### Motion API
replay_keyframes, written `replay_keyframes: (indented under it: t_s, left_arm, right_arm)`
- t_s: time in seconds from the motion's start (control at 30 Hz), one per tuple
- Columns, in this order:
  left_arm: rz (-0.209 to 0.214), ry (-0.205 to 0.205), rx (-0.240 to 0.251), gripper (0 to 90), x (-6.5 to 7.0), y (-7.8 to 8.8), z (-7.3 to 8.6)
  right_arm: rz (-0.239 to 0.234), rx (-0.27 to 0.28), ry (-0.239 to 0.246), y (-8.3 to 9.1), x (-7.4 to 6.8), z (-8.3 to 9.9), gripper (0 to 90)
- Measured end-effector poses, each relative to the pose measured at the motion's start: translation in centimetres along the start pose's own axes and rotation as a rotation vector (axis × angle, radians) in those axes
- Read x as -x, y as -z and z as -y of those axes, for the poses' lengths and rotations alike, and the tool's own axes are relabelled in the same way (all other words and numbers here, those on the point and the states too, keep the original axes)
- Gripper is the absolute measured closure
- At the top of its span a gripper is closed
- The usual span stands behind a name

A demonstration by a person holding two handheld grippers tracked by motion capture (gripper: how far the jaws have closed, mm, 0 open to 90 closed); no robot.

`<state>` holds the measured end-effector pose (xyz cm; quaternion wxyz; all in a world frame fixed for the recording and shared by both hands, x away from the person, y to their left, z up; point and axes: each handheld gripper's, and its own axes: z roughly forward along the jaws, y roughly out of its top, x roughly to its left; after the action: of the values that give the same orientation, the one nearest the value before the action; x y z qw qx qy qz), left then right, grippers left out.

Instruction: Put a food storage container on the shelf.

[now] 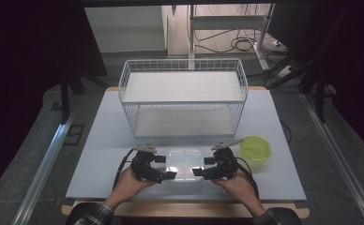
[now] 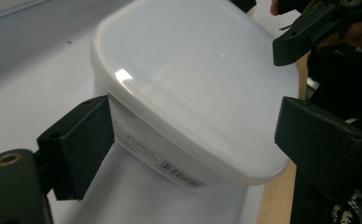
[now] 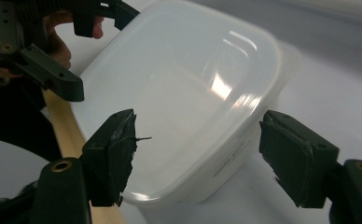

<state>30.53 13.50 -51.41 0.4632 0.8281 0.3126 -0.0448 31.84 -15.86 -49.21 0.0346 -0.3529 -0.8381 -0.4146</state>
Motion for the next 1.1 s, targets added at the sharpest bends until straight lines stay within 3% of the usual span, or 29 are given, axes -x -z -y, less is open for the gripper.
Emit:
replay_keyframes:
  t_s: [0.1, 0.2, 0.3, 0.33, 0.47, 0.57, 0.67, 0.83, 1.1]
  left_arm:
    - [-0.028, 0.006, -0.007, 20.8, 0.6, 0.5, 0.0]
    - [-0.052, 0.014, 0.013, 39.9, 0.9, 1.3, 0.0]
    - [-0.08, 0.015, 0.03, 47.2, 1.4, 1.6, 0.0]
    - [-0.099, 0.012, 0.047, 54.2, 1.6, 1.7, -0.1]
    - [-0.169, 0.004, 0.105, 63.0, 2.3, 2.2, -0.2]
    - [-0.215, 0.03, 0.121, 69.9, 2.4, 2.5, -0.1]
    - [-0.225, 0.045, 0.122, 73.9, 2.3, 2.5, -0.1]
    - [-0.216, 0.088, 0.138, 76.5, 1.9, 2.7, 0.1]
    - [-0.225, 0.095, 0.16, 78.4, 2.0, 3.1, 0.0]
  right_arm:
    - [0.015, -0.011, -0.015, 0.3, -0.3, 0.0, 32.8]
    - [0.05, 0.008, -0.032, 1.3, -0.4, 0.0, 48.5]
    - [0.036, 0.029, -0.087, 1.8, -0.2, 0.2, 57.8]
    - [0.03, 0.053, -0.121, 2.2, -0.1, 0.3, 64.1]
    - [0.038, 0.087, -0.139, 2.6, 0.0, 0.4, 70.6]
    - [0.01, 0.123, -0.168, 2.8, 0.0, 0.4, 79.2]
    - [0.043, 0.139, -0.125, 2.7, -0.4, 0.4, 80.1]
    - [0.071, 0.164, -0.097, 2.5, -0.8, 0.4, 80.1]
    - [0.119, 0.194, -0.027, 2.5, -1.5, 0.0, 79.8]
